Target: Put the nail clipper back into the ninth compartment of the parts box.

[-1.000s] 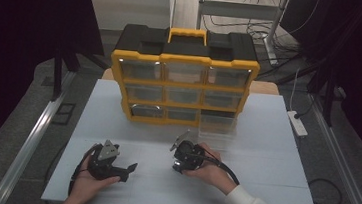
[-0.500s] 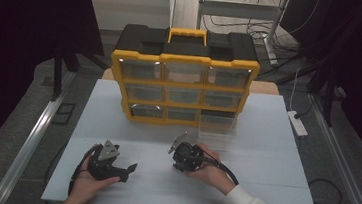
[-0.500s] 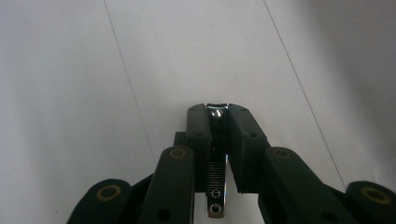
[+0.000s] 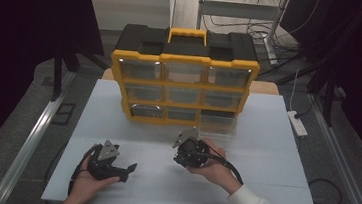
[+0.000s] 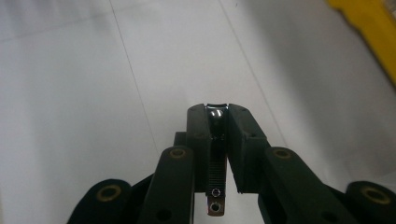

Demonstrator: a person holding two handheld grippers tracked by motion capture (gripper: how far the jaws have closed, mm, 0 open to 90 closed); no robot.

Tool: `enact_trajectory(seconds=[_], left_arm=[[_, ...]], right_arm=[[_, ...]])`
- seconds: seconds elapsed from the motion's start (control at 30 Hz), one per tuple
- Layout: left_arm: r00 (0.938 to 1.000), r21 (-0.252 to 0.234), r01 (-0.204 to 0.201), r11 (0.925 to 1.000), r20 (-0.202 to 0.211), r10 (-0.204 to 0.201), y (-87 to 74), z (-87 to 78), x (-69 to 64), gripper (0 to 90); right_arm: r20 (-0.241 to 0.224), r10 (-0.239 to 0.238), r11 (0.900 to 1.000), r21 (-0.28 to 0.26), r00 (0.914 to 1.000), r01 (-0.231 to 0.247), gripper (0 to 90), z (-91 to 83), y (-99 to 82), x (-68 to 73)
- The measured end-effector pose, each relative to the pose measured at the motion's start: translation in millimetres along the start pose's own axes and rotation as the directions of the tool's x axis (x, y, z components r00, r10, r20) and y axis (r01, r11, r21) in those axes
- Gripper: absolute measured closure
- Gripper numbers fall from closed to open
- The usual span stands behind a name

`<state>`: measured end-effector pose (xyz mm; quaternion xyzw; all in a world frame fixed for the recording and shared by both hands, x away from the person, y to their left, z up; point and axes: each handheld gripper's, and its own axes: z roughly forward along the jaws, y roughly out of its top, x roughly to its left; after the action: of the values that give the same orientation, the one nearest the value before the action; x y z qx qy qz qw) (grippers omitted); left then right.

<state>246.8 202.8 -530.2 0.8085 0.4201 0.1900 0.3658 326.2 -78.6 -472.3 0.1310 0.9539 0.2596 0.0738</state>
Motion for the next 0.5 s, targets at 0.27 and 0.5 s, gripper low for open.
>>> enact_trajectory(seconds=[0.27,0.5], left_arm=[[1.0000,0.000,0.000,1.0000,0.000,0.000,0.1,0.1,-0.3,7.1],[1.0000,-0.005,0.003,1.0000,0.002,-0.003,0.0,0.2,-0.3,7.1]], right_arm=[[0.011,0.000,0.9987,-0.050,0.9999,0.000,78.9,-16.1,3.0,-0.7],[0.012,0.014,0.9971,-0.076,0.9998,-0.013,78.9,-23.6,4.0,-0.8]])
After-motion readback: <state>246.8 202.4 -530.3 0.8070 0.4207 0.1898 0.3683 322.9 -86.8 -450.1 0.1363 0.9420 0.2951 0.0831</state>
